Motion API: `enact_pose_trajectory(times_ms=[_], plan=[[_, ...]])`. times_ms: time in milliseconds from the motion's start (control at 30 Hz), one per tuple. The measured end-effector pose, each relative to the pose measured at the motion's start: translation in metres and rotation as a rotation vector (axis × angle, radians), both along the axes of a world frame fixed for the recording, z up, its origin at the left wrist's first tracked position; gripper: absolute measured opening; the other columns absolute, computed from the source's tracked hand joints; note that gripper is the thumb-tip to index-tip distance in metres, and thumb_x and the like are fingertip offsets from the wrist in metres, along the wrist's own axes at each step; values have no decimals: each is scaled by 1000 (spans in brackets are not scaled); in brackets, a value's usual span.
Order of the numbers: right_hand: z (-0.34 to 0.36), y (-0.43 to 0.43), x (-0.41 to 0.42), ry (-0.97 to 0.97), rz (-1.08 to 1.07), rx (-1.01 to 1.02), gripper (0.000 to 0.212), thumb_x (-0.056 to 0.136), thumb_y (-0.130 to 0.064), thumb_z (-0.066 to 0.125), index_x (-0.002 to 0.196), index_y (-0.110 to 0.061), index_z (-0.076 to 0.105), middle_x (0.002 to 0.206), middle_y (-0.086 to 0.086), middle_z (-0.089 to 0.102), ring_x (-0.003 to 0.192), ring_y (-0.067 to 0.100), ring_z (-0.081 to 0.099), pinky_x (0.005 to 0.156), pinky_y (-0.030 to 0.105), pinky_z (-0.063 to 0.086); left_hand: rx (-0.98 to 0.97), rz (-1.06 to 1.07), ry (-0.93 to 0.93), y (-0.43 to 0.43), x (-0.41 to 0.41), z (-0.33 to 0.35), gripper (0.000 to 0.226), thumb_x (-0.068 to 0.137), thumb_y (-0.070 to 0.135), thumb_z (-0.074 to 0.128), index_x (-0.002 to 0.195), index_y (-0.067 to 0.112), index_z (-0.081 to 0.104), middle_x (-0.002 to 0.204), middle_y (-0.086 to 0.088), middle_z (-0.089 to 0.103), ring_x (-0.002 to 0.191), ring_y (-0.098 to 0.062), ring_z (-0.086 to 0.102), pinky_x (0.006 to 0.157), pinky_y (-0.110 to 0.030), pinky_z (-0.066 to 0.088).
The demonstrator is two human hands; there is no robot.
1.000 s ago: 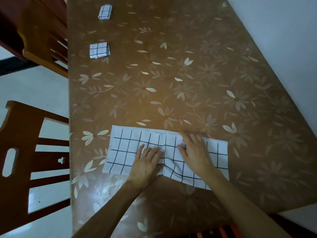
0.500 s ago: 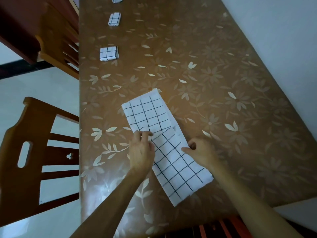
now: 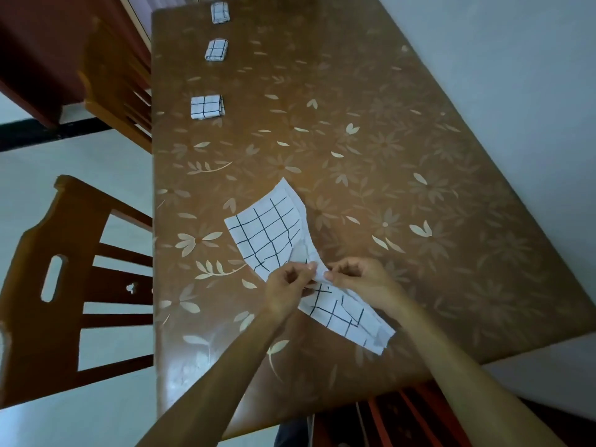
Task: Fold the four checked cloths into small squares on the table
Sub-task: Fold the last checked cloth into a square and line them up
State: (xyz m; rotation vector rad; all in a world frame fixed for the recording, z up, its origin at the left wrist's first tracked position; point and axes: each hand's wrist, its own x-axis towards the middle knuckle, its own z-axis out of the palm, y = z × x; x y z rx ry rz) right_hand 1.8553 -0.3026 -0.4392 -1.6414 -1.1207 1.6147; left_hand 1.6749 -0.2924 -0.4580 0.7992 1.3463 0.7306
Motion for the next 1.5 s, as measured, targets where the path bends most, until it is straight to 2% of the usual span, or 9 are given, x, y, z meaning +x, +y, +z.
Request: enact_pose_trajectory(times_ms=[333,500,600,767,900,1067,1200,1400,1500], plan=[[53,3,9,-168,-448,228,26,92,-33,66,73,-16,60,56,-15,55,50,-4,49,52,15,39,-13,328,-120,-1,-79,33,17,96,20,62,89,5,67,77,-3,72,78,-18,69,72,-33,56],[55,-10,21,-221,-512,204,22,93,-33,65,85,-12,65,73,-3,66,64,6,60,53,20,42,0,329,70,-22,-133,21,25,97,23,60,101,-1,67,97,-20,73,91,-32,72,78,-43,62],[39,-23,27,-309,-520,199,22,90,-29,69,74,-13,64,70,0,65,68,15,60,60,29,44,-14,223,311,-39,-154,8,32,95,32,64,88,1,65,90,-23,70,88,-37,71,77,-51,61],[4,-42,28,-328,-516,109,22,87,-29,71,79,-8,67,76,6,68,75,22,64,67,35,48,7,18,742,-56,-155,2,40,97,37,60,77,3,68,63,2,61,69,-16,60,56,-12,34],[-14,-55,30,-365,-458,35,20,88,-27,70,80,-10,66,79,5,70,79,23,66,65,29,46,10,-13,821,-60,-151,0,29,99,30,58,93,4,70,69,4,60,64,-2,50,52,-7,31],[-34,-70,38,-313,-438,-5,15,84,-17,76,95,-14,67,92,-4,71,91,13,66,72,22,48,38,-24,839,-60,-151,-2,20,97,23,62,97,5,70,80,-2,66,67,-6,54,66,-22,46],[-31,-75,38,-313,-335,30,31,91,-6,65,117,-22,60,115,-9,63,103,6,59,79,19,48,179,-20,893,-67,-154,2,3,95,18,63,93,17,64,73,10,59,66,-4,53,61,-14,44],[-33,-73,38,-262,-341,5,39,86,-12,73,122,-16,58,113,-2,67,99,6,63,75,21,50,256,-233,974,-74,-163,-13,23,97,21,62,118,28,62,102,6,61,84,-7,57,75,-11,48],[-28,-68,25,-193,-330,-23,39,82,-16,79,115,-21,58,102,-6,69,90,6,67,66,22,53,424,-434,1244,-79,-157,-26,35,86,23,74,120,20,65,124,-12,61,101,-27,62,82,-37,54]])
